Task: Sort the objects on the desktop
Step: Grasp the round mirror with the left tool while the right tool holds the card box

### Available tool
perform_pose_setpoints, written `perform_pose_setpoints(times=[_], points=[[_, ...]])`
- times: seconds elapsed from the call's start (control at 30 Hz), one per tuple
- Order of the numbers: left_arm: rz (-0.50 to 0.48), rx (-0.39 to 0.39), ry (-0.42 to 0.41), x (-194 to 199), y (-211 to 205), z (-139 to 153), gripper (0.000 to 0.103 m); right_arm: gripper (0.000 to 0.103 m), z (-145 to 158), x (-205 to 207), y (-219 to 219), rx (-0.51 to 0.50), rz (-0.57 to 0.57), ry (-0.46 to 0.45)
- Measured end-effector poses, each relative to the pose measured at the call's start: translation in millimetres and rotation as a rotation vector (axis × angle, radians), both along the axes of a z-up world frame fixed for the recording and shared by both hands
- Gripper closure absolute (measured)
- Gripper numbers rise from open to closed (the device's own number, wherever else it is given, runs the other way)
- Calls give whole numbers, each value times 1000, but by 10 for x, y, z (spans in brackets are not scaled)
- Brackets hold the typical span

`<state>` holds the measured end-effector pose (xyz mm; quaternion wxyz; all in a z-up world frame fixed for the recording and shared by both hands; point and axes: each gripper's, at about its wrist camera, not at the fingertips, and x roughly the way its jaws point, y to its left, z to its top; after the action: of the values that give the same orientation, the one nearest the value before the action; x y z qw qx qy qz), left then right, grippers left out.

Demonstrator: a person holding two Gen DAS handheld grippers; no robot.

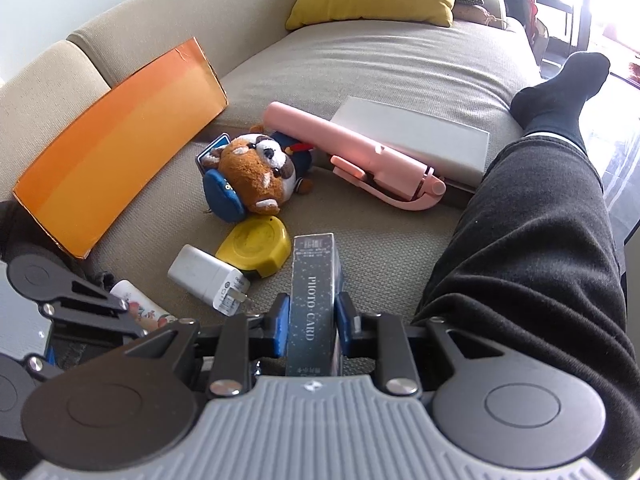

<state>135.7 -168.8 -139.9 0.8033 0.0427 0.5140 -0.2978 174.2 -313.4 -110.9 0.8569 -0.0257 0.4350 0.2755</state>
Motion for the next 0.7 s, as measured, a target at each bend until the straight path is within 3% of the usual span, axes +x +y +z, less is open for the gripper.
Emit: perform_pose_setpoints(times=[0.17,0.33,0.53,0.7], points=[[-9,27,-54,-6,-122,5,79,78,-4,5,-8,5,-3,0],[9,3,-45,-21,-98,23,85,78,-3,16,-6,1,-2,5],[92,-49,-23,-3,92,120,88,79,20,11,58,-52,-1,5],[169,-80,-76,-75,282,378,88,79,78,-4,120,-92,-34,8]])
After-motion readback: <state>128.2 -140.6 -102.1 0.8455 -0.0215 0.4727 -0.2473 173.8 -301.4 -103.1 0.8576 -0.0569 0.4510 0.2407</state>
